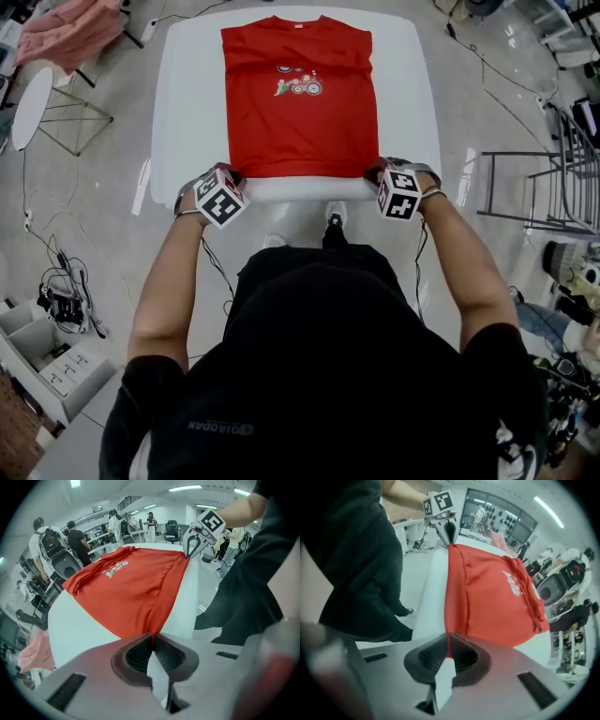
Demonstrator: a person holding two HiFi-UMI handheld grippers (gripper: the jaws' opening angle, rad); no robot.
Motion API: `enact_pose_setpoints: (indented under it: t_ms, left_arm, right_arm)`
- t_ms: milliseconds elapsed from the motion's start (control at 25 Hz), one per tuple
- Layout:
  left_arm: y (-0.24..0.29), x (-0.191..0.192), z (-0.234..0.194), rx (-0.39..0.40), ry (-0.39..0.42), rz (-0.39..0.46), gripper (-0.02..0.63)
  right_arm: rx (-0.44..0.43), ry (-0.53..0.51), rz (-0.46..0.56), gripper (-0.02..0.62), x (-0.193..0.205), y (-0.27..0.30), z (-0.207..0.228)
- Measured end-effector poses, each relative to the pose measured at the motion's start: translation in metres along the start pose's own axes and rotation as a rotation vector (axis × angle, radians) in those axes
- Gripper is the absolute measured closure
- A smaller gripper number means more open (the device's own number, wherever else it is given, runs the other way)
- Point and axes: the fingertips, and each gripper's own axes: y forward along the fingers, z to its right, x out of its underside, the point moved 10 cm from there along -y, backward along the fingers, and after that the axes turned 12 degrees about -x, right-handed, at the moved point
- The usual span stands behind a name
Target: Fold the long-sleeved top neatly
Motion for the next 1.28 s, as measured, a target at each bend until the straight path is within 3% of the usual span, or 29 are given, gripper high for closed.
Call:
enact_pose_setpoints:
  t_ms: [160,440,760,1040,1280]
  left_arm:
    - [-0.013,0.010,-0.001,-0.024,0.021,0.020,0.588]
    - [-0.035,0.025,0.002,-0.070,0.003,0.061,0.588]
    - [-0.046,0.053,0.024,-0.010,0.023,0.049,0.588]
    - [-0.074,0.066,0.032,0.060,0.057,0.076,0.588]
    - [-0.088,0.045,-0.006,0.106,0.094,0.119,0.588]
  right_arm:
    - [0.112,-0.015,-0.016,0.577,0.001,0.004,-0.008]
    - [0.168,0.035,0.021,0.578,-0.004,-0.014,-0.023]
    - [0.146,0.084,0.037,0.578,-0.019,-0.014,-0.063]
    - [0.057,0.119,0.107,0.578,-0.030,-0.037,-0.094]
    - [0.020,0.160,0.165,0.578,-0.039,-0.070,-0.062]
